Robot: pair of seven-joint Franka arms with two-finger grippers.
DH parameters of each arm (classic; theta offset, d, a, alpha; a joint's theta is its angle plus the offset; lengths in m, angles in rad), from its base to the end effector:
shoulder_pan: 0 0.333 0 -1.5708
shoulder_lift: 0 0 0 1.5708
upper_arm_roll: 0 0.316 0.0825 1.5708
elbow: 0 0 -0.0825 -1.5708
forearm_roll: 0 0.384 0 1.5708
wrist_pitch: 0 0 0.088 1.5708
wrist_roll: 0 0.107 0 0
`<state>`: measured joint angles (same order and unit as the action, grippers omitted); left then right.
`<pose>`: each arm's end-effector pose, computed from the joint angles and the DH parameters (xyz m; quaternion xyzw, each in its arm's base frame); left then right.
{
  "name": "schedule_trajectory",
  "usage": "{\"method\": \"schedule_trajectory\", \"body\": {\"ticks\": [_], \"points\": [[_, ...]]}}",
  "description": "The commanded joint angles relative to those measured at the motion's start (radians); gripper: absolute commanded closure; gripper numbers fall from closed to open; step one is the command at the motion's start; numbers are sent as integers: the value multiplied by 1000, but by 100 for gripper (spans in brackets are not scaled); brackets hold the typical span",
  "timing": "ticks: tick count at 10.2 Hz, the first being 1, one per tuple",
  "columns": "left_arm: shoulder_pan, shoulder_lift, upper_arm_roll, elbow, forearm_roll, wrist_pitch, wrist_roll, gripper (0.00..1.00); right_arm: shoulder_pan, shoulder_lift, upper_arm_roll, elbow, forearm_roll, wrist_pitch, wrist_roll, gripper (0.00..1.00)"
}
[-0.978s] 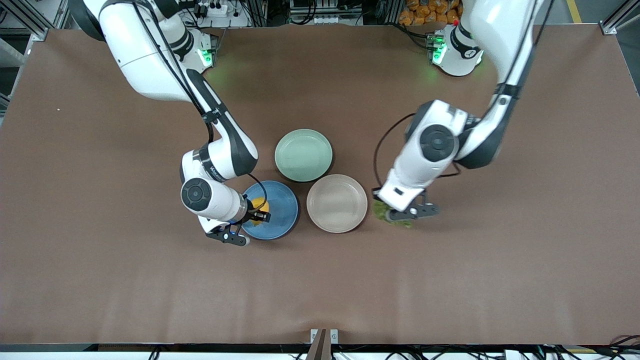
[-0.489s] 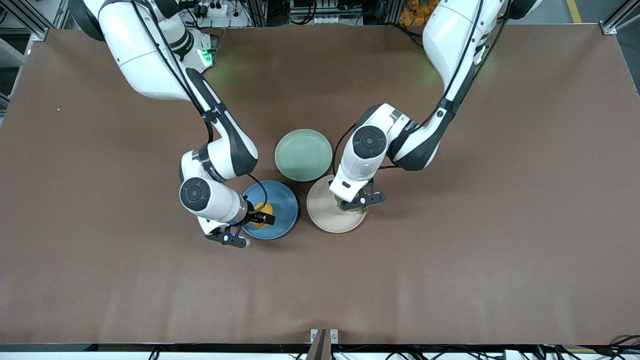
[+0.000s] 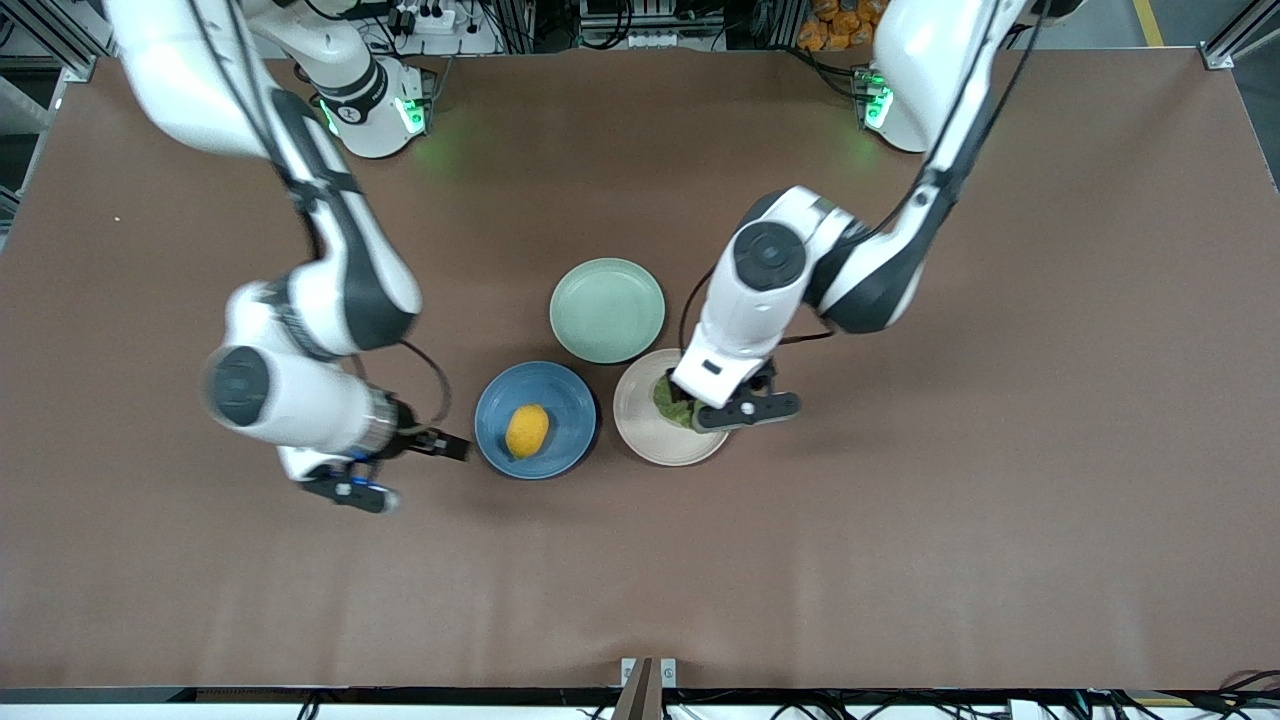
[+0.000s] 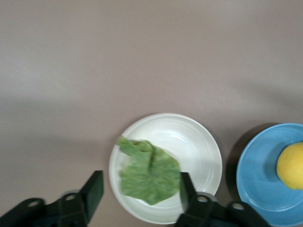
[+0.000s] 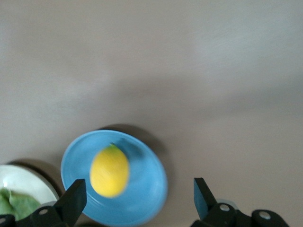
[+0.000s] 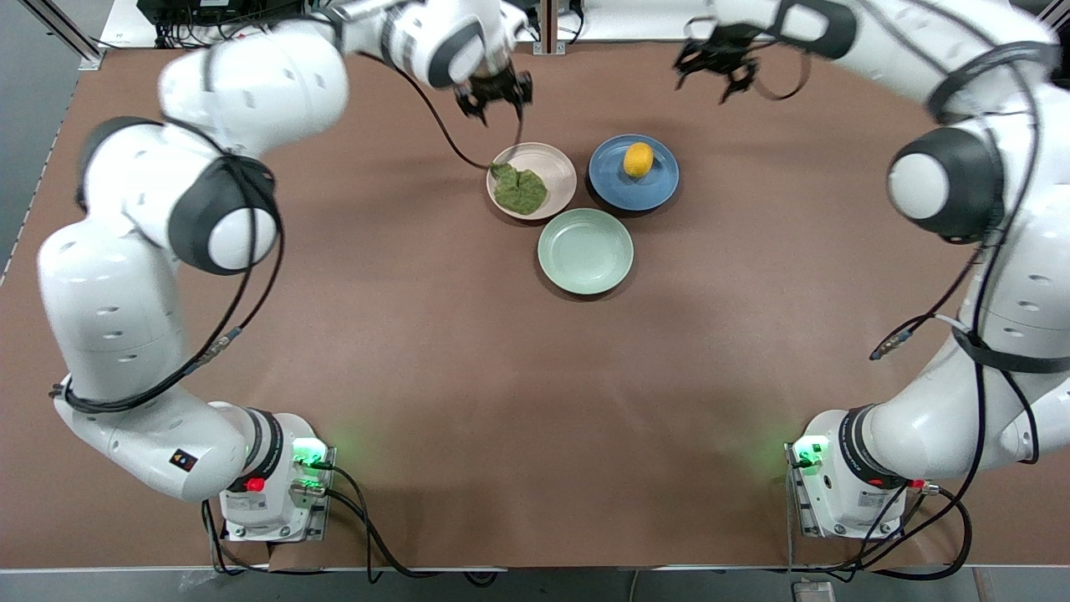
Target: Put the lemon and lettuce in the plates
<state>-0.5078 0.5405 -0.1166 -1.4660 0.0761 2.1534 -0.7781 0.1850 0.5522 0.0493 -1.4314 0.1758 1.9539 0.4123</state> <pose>0.5936 -0.4056 0.3833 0.9948 0.0686 0.0601 0.0455 0.6855 0.1692 0.3723 -0.9875 0.1257 0.0437 0.0844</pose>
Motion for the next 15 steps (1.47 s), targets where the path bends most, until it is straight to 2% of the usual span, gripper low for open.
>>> {"method": "schedule_trajectory", "body": {"ticks": [1,3,5,7,9,15], "points": [[101,-146,-5,-36,21,-105,181,0,-126,-165,15,-35,11,-138,-121,0],[205,-223,-8,-34,5,-211,334,0,-177,-300,1,-40,-22,-212,-139,0],[300,-293,-9,-33,4,-312,416,0,-193,-403,-3,-40,-143,-333,-252,0],[360,-359,-9,-34,4,-401,436,0,-209,-465,-5,-43,-153,-430,-296,0],[449,-396,-35,-37,-15,-450,518,0,-219,-472,-6,-56,-168,-444,-302,0],[482,-445,-29,-34,-30,-517,562,0,-220,-468,-3,-64,-199,-446,-326,0]]}}
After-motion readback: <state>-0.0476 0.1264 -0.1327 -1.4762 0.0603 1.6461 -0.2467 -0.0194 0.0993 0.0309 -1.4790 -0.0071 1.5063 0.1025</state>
